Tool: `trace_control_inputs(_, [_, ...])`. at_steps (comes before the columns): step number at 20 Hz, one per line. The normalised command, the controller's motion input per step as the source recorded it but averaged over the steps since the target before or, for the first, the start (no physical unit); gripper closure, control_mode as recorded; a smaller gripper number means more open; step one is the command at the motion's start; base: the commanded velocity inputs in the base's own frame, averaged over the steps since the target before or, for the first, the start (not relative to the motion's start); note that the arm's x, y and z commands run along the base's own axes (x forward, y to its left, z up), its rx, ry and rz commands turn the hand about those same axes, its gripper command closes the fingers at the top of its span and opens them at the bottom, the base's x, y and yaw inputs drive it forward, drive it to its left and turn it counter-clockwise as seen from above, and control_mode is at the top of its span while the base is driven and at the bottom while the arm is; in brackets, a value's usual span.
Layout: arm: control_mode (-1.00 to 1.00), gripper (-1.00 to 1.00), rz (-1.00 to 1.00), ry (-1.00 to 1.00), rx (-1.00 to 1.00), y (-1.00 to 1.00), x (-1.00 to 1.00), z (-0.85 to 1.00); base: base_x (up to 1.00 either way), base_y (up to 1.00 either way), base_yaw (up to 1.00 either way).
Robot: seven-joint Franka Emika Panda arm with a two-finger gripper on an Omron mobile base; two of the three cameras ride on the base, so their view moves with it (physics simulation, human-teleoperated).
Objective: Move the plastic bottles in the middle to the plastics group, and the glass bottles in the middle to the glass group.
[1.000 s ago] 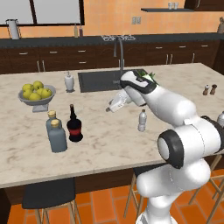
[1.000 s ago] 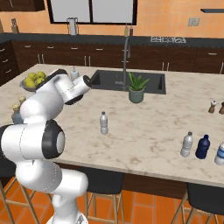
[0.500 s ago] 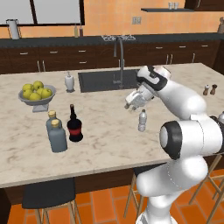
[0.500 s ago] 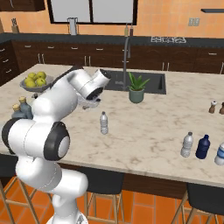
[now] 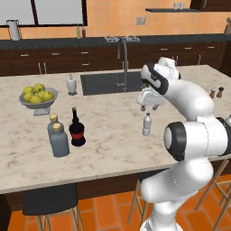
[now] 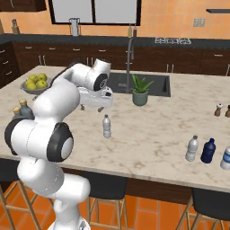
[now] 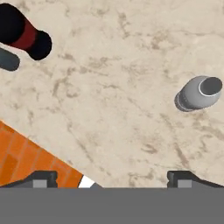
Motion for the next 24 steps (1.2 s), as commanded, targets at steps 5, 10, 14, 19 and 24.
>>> trace_control_inputs(5, [-1.00, -1.00, -0.11, 0.16, -0.35, -0.40, 0.15, -0.12, 0.00, 0.00, 0.00])
trace_control_inputs(10, [-1.00, -1.00, -0.21, 0.01, -0.01, -0.72, 0.10, -0.05, 0.00, 0.00, 0.00])
trace_control_inputs(14, [-1.00, -1.00, -0.22, 0.05, -0.11, -0.34, 0.27, -0.13, 0.00, 0.00, 0.00])
trace_control_inputs(19, [-1.00, -1.00, -0.05, 0.00, 0.01, 0.01, 0.28, -0.22, 0.00, 0.00, 0.00])
trace_control_inputs(24, [-1.00, -1.00, 0.00, -0.01, 0.00, 0.24, 0.10, -0.21, 0.00, 0.00, 0.00])
